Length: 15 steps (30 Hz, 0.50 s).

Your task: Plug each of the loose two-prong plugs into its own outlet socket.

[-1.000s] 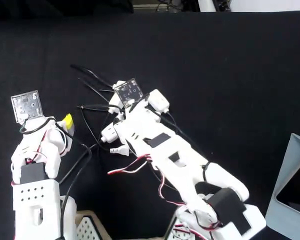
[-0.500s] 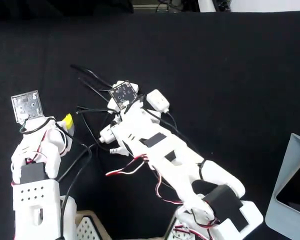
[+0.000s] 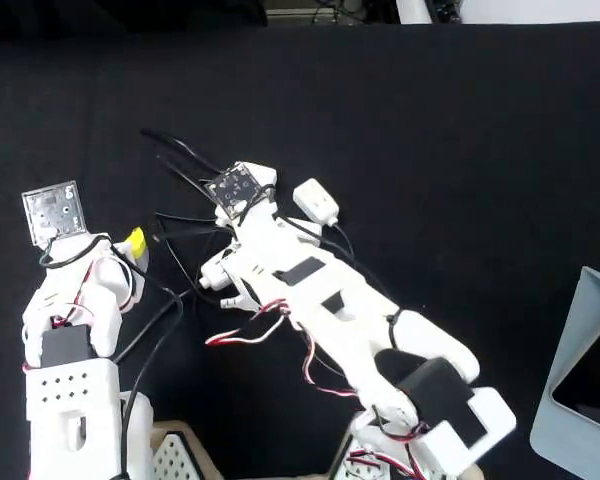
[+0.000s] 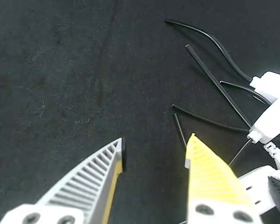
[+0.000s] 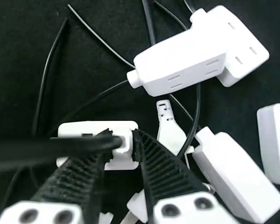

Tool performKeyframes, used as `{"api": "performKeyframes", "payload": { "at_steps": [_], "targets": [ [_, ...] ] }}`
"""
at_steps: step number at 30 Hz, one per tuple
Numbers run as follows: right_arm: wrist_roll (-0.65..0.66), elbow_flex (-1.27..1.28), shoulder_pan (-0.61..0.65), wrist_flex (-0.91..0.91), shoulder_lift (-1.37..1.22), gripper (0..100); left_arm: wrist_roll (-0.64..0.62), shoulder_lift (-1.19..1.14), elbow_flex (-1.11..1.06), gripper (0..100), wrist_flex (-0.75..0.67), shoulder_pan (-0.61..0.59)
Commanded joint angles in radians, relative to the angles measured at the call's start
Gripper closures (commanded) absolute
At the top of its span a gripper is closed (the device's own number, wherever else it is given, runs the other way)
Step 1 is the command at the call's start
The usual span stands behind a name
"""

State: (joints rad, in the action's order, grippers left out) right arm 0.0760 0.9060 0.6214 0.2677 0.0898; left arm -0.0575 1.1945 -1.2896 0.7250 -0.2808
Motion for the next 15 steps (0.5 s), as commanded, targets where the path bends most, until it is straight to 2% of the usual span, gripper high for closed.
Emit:
{"api": "performKeyframes", "payload": {
  "at_steps": [1, 15],
  "targets": [
    [0.029, -0.028, 0.017, 0.052, -0.024, 98.6, -0.006, 0.014, 0.005, 78, -0.018, -0.005],
    [0.048, -0.045, 0.015, 0.109, -0.027, 98.6, -0.006, 0.012, 0.004, 78, -0.012, 0.001]
  ]
}}
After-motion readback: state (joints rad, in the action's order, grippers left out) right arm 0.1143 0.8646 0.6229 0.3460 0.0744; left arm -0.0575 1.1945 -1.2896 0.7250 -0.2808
